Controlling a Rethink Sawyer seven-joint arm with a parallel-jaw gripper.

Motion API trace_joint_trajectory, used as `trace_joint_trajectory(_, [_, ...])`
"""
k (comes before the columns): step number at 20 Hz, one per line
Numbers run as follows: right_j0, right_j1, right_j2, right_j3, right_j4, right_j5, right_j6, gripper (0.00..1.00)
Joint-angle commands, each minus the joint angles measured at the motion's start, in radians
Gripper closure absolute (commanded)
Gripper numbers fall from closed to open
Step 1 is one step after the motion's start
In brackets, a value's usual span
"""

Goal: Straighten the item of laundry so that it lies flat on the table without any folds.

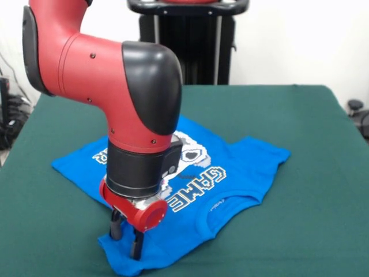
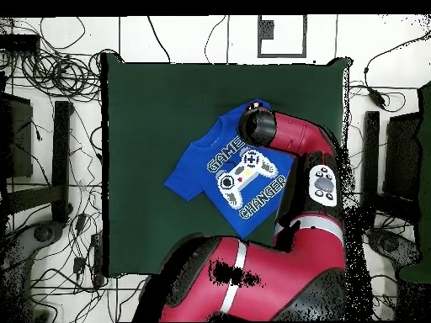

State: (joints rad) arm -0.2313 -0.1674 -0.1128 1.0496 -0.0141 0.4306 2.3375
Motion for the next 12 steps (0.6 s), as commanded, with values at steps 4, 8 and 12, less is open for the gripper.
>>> trace_joint_trajectory(4, [-0.008,0.068,0.155,0.088,0.031,-0.054,0.067,0.00])
trace_joint_trajectory(8, [-0.054,-0.005,0.197,0.197,0.017,-0.034,0.014,0.00])
trace_joint_trajectory(12, [-0.077,-0.060,0.202,0.277,-0.015,-0.044,-0.006,0.00])
